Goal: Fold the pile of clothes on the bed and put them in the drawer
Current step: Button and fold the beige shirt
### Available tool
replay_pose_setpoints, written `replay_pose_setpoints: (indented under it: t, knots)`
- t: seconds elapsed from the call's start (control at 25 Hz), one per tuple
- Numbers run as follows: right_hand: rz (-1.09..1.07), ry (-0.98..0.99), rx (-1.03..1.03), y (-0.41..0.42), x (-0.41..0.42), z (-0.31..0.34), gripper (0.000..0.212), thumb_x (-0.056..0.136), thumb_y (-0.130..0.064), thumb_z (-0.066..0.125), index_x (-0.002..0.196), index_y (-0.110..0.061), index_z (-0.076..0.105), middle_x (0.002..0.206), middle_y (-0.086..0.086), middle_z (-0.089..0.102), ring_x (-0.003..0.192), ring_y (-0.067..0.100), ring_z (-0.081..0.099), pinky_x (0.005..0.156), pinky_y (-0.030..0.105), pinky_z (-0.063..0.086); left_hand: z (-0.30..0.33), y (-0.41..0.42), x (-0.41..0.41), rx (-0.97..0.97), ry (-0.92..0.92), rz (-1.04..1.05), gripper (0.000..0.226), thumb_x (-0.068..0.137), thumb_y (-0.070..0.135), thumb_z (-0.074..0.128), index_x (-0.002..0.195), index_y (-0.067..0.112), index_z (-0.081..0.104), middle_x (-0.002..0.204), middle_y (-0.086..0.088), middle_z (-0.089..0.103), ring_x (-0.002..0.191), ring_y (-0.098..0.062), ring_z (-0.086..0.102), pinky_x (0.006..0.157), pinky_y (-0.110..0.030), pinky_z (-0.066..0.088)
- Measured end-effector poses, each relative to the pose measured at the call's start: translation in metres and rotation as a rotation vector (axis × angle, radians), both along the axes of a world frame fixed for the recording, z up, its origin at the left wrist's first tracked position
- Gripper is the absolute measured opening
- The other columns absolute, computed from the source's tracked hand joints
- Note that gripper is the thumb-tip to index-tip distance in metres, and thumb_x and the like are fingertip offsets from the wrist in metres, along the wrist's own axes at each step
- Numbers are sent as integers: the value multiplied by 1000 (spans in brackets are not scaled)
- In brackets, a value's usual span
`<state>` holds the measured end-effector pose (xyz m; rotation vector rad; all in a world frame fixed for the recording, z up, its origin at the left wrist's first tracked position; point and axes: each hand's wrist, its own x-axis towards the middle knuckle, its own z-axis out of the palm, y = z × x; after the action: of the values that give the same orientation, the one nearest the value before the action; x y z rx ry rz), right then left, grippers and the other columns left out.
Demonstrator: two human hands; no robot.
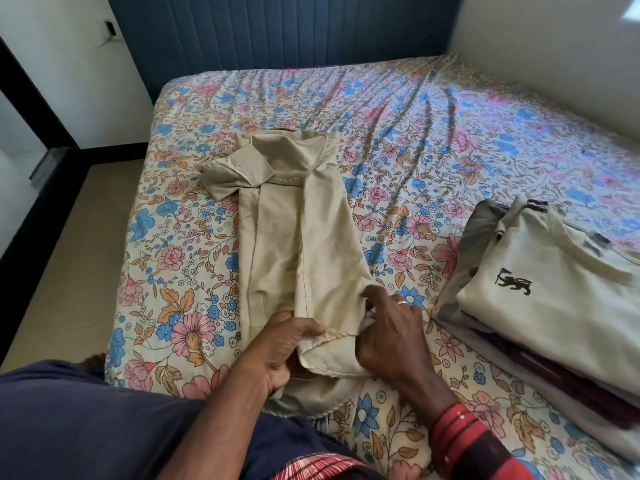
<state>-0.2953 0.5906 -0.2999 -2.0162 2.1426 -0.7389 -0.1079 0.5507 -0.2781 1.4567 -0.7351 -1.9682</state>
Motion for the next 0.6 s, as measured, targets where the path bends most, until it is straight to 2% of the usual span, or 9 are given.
replay_pose_setpoints:
  t: [0.08,0.2,0.32,0.44,0.52,0.6]
  knots:
    - [41,46,33,0,-1,-3,45,72,-37,46,115,-27,53,93,-8,66,83,18,58,77,38,39,-3,-1,1,-8,20,8,57,67,-2,77,121,-8,62,104,-27,72,89,-36,71,72,-44,60]
    - [-14,-115,-69,0,-12,-3,22,78,-16,55,99,-22,59,73,-4,65,62,18,56,65,35,50,-4,-1,2,-37,-35,-24,39,76,-9,71,115,-5,66,99,-24,75,89,-36,72,71,-44,60]
    - [42,-38,-112,14,-24,1,24,73,-3,67,91,-16,56,58,-4,53,48,18,46,56,26,36,-4,0,4,-98,-148,-106,29,80,-11,69,108,-5,70,93,-21,77,88,-35,74,74,-43,60]
    - [116,88,-33,39,-31,3,17,75,-23,68,85,-22,55,58,-12,49,45,11,43,49,23,36,-5,1,4,-122,-198,-165,28,80,-12,70,106,-5,71,92,-21,77,85,-34,75,70,-40,60]
    - [151,105,65,54,-41,3,15,79,-33,65,76,-29,51,56,-14,47,45,6,43,46,23,40,-5,3,5,-104,-227,-227,30,79,-14,71,108,-6,70,95,-21,77,90,-35,75,79,-46,62]
    - [208,42,126,61,-50,8,17,78,-33,62,67,-29,49,52,-13,46,44,5,43,44,19,36,-3,4,8,-65,-235,-290,37,79,-12,74,114,-6,66,99,-21,77,95,-36,75,88,-53,60]
